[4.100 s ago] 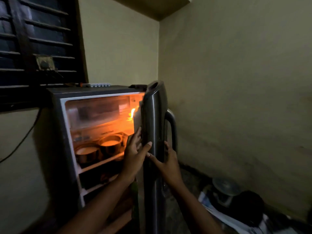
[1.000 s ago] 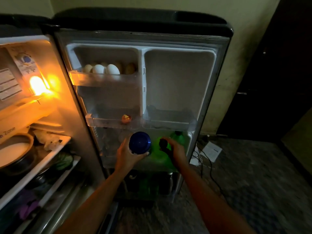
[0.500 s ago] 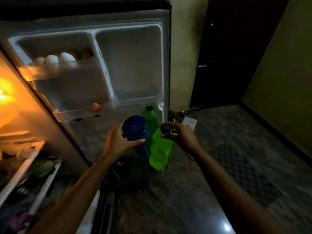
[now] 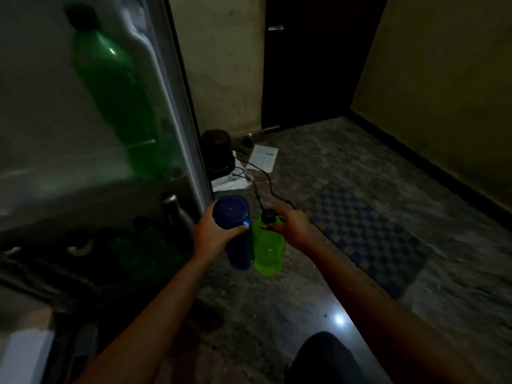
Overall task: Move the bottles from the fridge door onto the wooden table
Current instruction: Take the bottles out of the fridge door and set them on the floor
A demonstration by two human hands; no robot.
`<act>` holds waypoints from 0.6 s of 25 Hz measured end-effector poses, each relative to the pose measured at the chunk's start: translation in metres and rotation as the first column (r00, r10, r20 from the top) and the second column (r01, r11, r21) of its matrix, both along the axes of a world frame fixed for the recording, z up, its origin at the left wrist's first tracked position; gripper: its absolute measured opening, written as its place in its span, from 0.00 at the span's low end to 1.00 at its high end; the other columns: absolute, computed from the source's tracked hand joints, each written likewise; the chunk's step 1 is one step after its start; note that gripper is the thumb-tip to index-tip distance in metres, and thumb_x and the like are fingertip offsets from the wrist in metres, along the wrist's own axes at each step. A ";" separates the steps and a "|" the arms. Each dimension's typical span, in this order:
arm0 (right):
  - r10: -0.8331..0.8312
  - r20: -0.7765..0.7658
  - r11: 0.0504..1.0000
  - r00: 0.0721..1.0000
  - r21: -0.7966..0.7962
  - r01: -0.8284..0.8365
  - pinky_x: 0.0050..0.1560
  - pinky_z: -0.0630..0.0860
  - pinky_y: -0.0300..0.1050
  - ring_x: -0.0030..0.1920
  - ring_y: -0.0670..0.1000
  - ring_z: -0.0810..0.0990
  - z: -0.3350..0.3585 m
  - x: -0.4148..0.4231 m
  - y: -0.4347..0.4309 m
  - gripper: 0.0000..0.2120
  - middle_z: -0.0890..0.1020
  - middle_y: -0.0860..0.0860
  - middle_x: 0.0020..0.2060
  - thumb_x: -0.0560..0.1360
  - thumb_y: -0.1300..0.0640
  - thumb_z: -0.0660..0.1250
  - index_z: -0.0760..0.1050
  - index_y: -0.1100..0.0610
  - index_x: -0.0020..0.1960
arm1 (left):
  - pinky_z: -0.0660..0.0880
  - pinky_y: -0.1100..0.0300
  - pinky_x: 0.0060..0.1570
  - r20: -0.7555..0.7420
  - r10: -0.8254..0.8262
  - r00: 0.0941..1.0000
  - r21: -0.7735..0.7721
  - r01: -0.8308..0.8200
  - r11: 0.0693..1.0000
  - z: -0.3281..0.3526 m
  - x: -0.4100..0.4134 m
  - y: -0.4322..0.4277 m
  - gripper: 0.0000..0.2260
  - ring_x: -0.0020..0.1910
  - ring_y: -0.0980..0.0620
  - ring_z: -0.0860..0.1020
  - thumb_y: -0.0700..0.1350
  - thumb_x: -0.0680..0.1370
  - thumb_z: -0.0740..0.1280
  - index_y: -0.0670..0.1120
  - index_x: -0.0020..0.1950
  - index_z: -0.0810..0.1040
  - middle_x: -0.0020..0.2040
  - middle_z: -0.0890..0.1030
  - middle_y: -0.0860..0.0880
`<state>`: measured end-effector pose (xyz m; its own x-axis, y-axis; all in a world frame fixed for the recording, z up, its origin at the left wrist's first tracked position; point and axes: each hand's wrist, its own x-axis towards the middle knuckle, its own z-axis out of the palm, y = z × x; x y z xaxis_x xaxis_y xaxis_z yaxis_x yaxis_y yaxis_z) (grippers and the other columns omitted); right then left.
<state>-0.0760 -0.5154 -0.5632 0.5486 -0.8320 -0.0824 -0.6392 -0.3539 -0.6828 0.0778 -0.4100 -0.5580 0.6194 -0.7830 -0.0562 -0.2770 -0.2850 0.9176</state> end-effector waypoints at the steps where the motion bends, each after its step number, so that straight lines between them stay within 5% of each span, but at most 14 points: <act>1: -0.017 0.021 1.000 1.000 0.001 0.017 0.57 0.75 0.53 0.58 0.57 0.79 -0.032 0.002 -0.013 0.24 0.81 0.57 0.57 0.67 0.52 0.74 0.76 0.58 0.60 | 0.69 0.57 0.59 -0.003 0.003 1.000 -0.009 -0.003 1.000 -0.034 0.001 -0.016 0.36 0.64 0.45 0.73 0.44 0.60 0.80 0.46 0.65 0.69 0.64 0.75 0.44; 8: -0.028 0.060 0.999 0.998 -0.021 0.029 0.57 0.75 0.51 0.56 0.57 0.80 -0.210 0.021 -0.083 0.22 0.82 0.59 0.55 0.65 0.57 0.76 0.78 0.61 0.58 | 0.68 0.60 0.57 -0.043 0.026 0.999 -0.096 -0.030 0.995 -0.212 0.014 -0.100 0.34 0.64 0.43 0.72 0.36 0.62 0.78 0.40 0.65 0.69 0.64 0.74 0.40; 15: 0.003 0.071 1.000 0.997 -0.025 -0.001 0.56 0.73 0.46 0.57 0.56 0.79 -0.288 0.027 -0.135 0.19 0.82 0.59 0.55 0.67 0.60 0.75 0.78 0.64 0.56 | 0.69 0.51 0.63 -0.034 0.011 0.999 -0.056 -0.013 0.998 -0.296 0.017 -0.153 0.37 0.66 0.42 0.71 0.38 0.61 0.79 0.40 0.67 0.67 0.66 0.73 0.40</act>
<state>-0.0486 -0.6501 -0.8513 0.5541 -0.8321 -0.0227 -0.5888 -0.3726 -0.7173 0.0952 -0.5634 -0.8543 0.6272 -0.7781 -0.0331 -0.2424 -0.2355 0.9412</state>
